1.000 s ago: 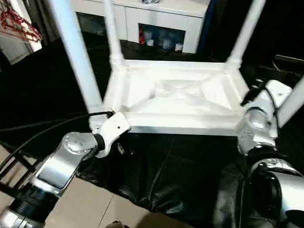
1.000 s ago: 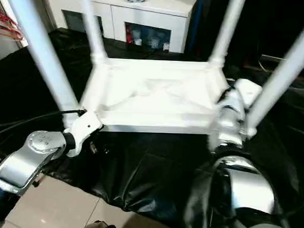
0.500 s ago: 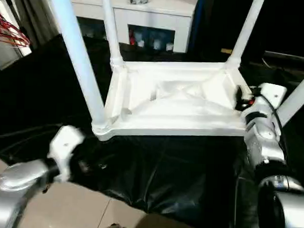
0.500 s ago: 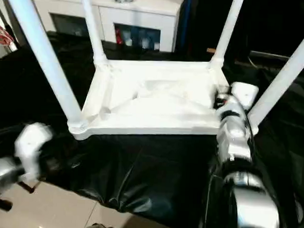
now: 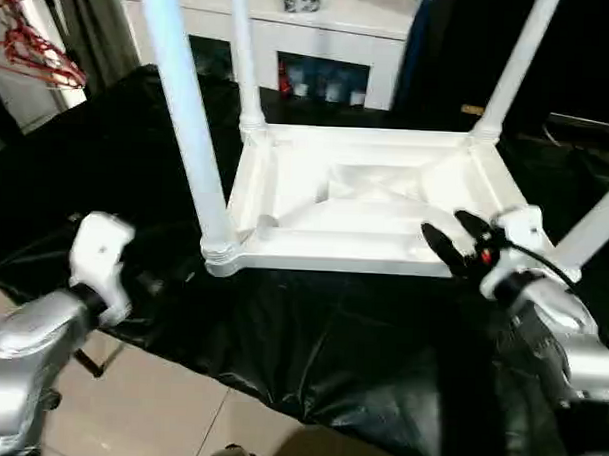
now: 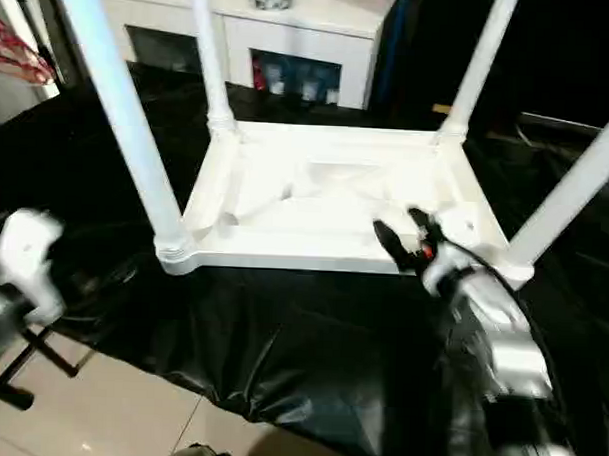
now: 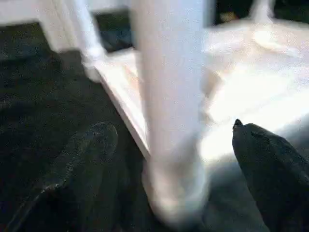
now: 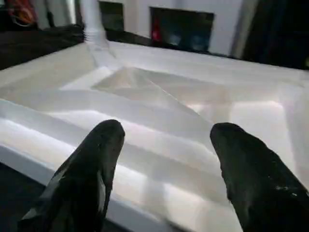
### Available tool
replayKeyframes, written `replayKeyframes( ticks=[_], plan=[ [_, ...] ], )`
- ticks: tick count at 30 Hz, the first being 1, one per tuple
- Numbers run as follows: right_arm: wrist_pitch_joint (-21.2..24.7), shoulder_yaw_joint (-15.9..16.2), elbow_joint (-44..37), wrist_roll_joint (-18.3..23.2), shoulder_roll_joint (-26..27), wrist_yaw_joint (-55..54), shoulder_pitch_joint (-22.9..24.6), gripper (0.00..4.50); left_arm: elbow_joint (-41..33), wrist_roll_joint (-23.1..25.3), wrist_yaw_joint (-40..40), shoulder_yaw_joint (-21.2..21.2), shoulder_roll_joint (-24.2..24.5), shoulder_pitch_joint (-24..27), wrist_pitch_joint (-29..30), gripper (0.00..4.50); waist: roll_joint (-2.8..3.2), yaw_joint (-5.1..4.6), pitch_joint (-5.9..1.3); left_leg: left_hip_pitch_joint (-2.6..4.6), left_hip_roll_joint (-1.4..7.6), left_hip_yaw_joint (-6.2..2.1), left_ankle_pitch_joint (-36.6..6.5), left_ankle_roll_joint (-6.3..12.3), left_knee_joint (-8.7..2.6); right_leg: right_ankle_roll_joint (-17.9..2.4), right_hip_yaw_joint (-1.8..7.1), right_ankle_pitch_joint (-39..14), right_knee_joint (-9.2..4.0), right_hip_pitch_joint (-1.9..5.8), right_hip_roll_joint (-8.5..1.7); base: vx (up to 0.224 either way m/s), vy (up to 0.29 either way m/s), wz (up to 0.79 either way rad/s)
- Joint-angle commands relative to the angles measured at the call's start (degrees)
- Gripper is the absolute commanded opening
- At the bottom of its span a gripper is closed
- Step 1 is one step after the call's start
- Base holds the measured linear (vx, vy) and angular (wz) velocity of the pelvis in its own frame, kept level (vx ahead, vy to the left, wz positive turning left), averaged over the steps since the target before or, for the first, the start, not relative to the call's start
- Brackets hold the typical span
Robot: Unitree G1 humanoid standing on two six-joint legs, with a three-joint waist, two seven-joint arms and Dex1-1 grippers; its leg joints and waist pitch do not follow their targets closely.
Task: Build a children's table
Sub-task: Rotate table base
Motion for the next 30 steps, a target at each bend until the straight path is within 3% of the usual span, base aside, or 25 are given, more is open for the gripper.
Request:
replayKeyframes(
  ticks=[1, 3, 7, 11, 16, 19, 21, 22, 23, 24, 25, 27, 28, 30],
  plan=[
    [3.4, -0.8, -4.4, 1.2, -1.7, 0.8, 2.0, 3.27, 3.7, 0.7, 3.0, 0.0, -1.3, -2.6, -1.9, 4.43, -0.12, 0.17, -3.58, 2.06, 2.69, -1.83, -20.5, -0.80, -4.66, -7.4, 2.56, -20.1, -5.77, 1.40, -2.93, 0.000, 0.000, 0.00],
    [5.4, -0.8, -6.6, 1.6, -3.4, 1.8, 3.8, 3.27, 4.9, -0.3, 2.5, 0.0, -2.4, -4.0, -2.1, 4.43, -0.36, 0.11, -3.76, 1.34, 2.74, -1.99, -18.4, -0.19, -4.71, -7.5, 2.41, -18.7, -5.48, 1.92, -3.16, 0.000, 0.000, 0.00],
    [10.7, -1.7, -9.0, 0.0, -7.5, 3.1, 7.3, 3.27, 9.1, -0.8, 1.9, -0.6, -4.8, -8.0, -3.1, 4.43, -0.39, 0.14, -3.87, 1.41, 2.68, -1.78, -16.4, 0.91, -4.41, -8.2, 2.31, -17.3, -5.57, 1.85, -2.99, 0.000, 0.000, 0.00],
    [12.3, -1.4, -4.8, -4.4, -8.2, -2.7, 5.5, 3.27, 14.5, -2.1, 1.9, -1.2, -7.9, -12.8, -5.6, 4.43, -0.66, 0.16, -3.93, 1.44, 2.59, -1.69, -15.0, 0.95, -4.23, -9.3, 2.14, -16.2, -5.56, 1.84, -3.14, 0.000, 0.000, 0.00],
    [14.5, 0.4, -4.1, -5.9, -6.9, -5.0, 3.5, 3.27, 15.5, -4.1, -1.8, -2.1, -9.0, -15.4, -5.5, 4.43, -0.48, -0.09, -4.15, 1.32, 2.69, -1.68, -14.1, 1.58, -4.05, -9.9, 2.11, -14.1, -5.27, 2.09, -3.30, 0.000, 0.000, 0.00],
    [15.6, 2.0, -2.1, -8.2, -6.0, -6.4, 2.2, 3.27, 13.9, -8.0, -7.0, -2.3, -8.6, -16.2, -2.3, 4.43, -0.34, 0.11, -4.30, 1.35, 2.65, -1.51, -11.6, 1.83, -3.86, -11.6, 2.05, -10.8, -4.71, 2.02, -3.11, 0.000, 0.000, 0.00],
    [15.8, 2.1, -1.8, -8.5, -5.9, -6.6, 2.0, 3.27, 13.6, -8.7, -7.8, -2.4, -8.4, -16.2, -1.7, 4.43, -0.18, 0.27, -4.25, 1.62, 2.80, -1.48, -12.0, 1.91, -3.88, -12.1, 2.08, -10.1, -4.68, 1.90, -2.97, 0.000, 0.000, 0.00],
    [15.0, 3.1, 0.3, -10.3, -5.3, -7.7, 0.8, 3.27, 11.7, -11.4, -11.0, -3.0, -7.6, -15.5, 0.9, 4.43, -0.24, 0.24, -4.28, 1.63, 2.85, -1.49, -12.0, 1.57, -3.93, -12.4, 2.06, -10.0, -4.46, 1.94, -3.13, 0.000, 0.000, 0.00],
    [15.0, 3.3, 1.1, -10.8, -5.0, -8.3, 0.3, 3.27, 10.7, -12.3, -12.3, -3.5, -7.1, -15.1, 1.8, 4.43, -0.49, 0.06, -4.21, 1.36, 2.75, -1.54, -12.4, 1.37, -4.15, -12.4, 1.96, -10.7, -4.50, 2.22, -3.07, 0.000, 0.000, 0.00],
    [15.2, 3.3, 1.5, -11.0, -4.8, -8.6, -0.1, 3.27, 10.2, -12.8, -13.1, -3.7, -6.8, -14.9, 2.3, 4.43, -0.39, 0.12, -4.15, 1.53, 2.81, -1.53, -13.0, 1.22, -4.14, -12.4, 2.03, -11.1, -4.58, 2.08, -3.13, 0.000, 0.000, 0.00],
    [14.6, 3.5, 1.4, -11.2, -4.3, -9.0, -0.8, 3.27, 8.9, -13.1, -14.6, -4.7, -6.0, -13.9, 3.3, 4.43, -0.80, 0.02, -4.03, 1.61, 2.86, -1.52, -14.1, 0.84, -4.26, -12.1, 2.10, -12.7, -4.74, 2.11, -3.27, 0.000, 0.000, 0.00],
    [14.4, 3.1, 1.1, -10.7, -3.8, -9.1, -1.1, 3.27, 8.2, -13.2, -15.2, -5.1, -5.6, -13.4, 3.7, 4.43, -0.66, 0.01, -3.92, 1.69, 2.88, -1.48, -15.0, 0.61, -4.33, -11.6, 2.19, -14.2, -4.91, 1.96, -3.29, 0.000, 0.000, 0.00],
    [14.1, 1.8, 0.5, -9.5, -3.3, -8.9, -1.3, 3.27, 8.1, -12.8, -15.2, -5.3, -5.4, -13.0, 3.6, 4.43, -0.95, 0.03, -3.93, 1.73, 2.88, -1.46, -15.3, 0.56, -4.33, -11.0, 2.27, -14.8, -4.97, 2.03, -3.33, 0.000, 0.000, 0.00],
    [14.4, -0.2, -0.6, -8.4, -3.4, -9.3, -1.4, 3.27, 8.6, -11.8, -14.9, -5.3, -5.2, -12.8, 3.1, 4.43, -0.87, 0.00, -3.86, 1.65, 2.85, -1.52, -15.4, 0.53, -4.39, -10.4, 2.27, -15.7, -5.10, 2.02, -3.34, 0.000, 0.000, 0.00]
  ],
)
